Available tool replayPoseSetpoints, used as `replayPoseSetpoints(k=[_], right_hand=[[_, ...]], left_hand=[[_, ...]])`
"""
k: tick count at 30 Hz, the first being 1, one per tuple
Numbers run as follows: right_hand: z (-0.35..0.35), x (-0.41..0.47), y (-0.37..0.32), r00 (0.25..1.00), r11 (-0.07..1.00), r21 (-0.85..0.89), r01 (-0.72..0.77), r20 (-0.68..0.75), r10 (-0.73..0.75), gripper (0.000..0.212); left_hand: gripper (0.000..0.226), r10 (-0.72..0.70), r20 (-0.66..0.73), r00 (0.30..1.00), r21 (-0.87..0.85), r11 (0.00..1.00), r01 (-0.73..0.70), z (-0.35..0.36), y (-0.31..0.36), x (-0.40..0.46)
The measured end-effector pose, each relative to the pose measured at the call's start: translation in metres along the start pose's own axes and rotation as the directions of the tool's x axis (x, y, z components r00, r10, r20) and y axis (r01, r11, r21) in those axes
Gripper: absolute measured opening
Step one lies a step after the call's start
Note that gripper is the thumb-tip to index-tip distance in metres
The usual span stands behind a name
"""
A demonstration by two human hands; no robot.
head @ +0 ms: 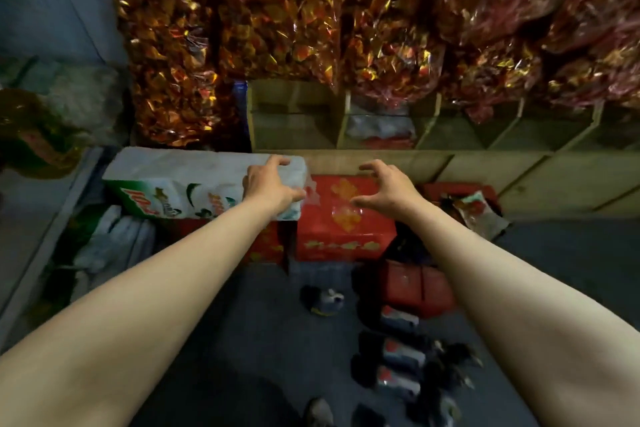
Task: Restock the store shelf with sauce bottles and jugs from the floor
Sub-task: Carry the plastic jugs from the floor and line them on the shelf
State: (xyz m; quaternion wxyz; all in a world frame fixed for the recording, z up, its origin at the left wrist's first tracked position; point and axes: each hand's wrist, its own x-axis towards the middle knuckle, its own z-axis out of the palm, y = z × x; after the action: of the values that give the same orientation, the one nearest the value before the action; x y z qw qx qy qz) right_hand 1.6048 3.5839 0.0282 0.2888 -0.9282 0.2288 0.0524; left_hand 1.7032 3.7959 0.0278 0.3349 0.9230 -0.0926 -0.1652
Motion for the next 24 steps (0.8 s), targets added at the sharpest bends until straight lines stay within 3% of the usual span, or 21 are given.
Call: replayPoseSetpoints(k=[10,24], right_hand=[[0.068,0.009,0.098,0.972,0.976,0.045,-0.212,0.116,0.206,0.084],[0.289,0.016,0.241,0.858,0.858,0.164,-0.487,0.274,0.435,0.084]], left_hand=[[0.069,-0.011,0.223,0.975,0.064,0.998,-0.004,0.107,-0.047,0.042],[0.059,-0.201,0.433,0.879,0.085,0.98,0.182,0.296,-0.206,0.082]])
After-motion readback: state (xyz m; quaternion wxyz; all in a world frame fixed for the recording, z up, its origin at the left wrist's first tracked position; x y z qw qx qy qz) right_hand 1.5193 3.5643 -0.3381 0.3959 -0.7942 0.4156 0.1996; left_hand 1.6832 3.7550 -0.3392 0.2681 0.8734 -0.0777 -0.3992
